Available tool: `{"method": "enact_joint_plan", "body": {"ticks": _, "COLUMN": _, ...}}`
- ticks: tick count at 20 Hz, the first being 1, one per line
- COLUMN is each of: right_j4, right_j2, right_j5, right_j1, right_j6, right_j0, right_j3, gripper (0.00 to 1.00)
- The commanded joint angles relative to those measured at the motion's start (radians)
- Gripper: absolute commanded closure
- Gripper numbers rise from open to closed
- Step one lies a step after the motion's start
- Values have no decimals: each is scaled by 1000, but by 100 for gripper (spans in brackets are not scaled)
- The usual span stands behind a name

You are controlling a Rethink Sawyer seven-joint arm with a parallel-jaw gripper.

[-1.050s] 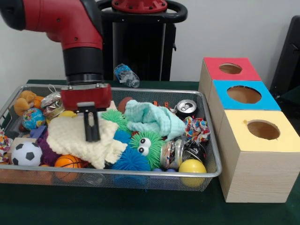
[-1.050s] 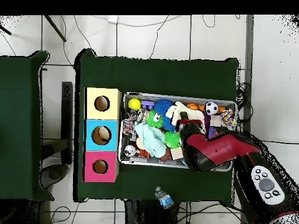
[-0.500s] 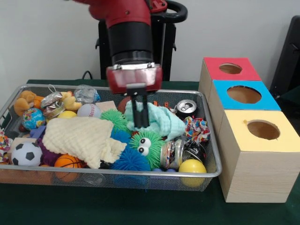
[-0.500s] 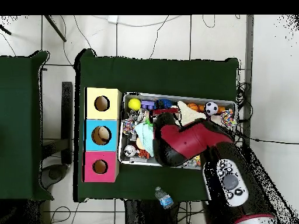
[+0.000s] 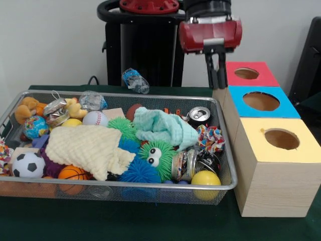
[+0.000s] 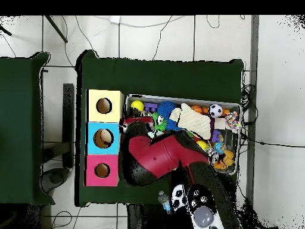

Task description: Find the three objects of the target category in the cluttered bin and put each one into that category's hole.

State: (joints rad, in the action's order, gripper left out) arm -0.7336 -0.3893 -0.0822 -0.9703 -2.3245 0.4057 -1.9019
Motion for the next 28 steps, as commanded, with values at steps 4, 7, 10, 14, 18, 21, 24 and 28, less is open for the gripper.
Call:
{"method": "enact_joint_plan", "body": {"ticks": 4, "right_j4": 406, "right_j2": -173, "right_j5": -585, "right_j1": -199, "right_j6": 233, "right_j0": 178, "right_j3": -334, "gripper": 100}}
{"method": "enact_joint_plan", "body": {"ticks": 7, "right_j4": 394, "right_j2": -206, "right_j5": -554, "right_j1": -165, "right_j6": 229, "right_j0": 222, "right_j3": -372, "gripper": 100}}
{"method": "enact_joint_plan", "body": {"ticks": 10, "right_j4": 358, "right_j2": -229, "right_j5": -522, "right_j1": -123, "right_j6": 225, "right_j0": 257, "right_j3": -376, "gripper": 100}}
{"method": "enact_joint_plan", "body": {"ticks": 14, "right_j4": 291, "right_j2": -247, "right_j5": -531, "right_j1": -108, "right_j6": 241, "right_j0": 272, "right_j3": -374, "gripper": 100}}
{"method": "enact_joint_plan", "body": {"ticks": 18, "right_j4": 211, "right_j2": -209, "right_j5": -517, "right_j1": -117, "right_j6": 178, "right_j0": 228, "right_j3": -367, "gripper": 100}}
{"method": "enact_joint_plan", "body": {"ticks": 21, "right_j4": 211, "right_j2": -220, "right_j5": -507, "right_j1": -116, "right_j6": 168, "right_j0": 226, "right_j3": -366, "gripper": 100}}
{"method": "enact_joint_plan", "body": {"ticks": 24, "right_j4": 217, "right_j2": -230, "right_j5": -498, "right_j1": -116, "right_j6": 164, "right_j0": 232, "right_j3": -375, "gripper": 0}}
{"method": "enact_joint_plan", "body": {"ticks": 28, "right_j4": 189, "right_j2": -222, "right_j5": -467, "right_j1": -106, "right_j6": 142, "right_j0": 230, "right_j3": -381, "gripper": 0}}
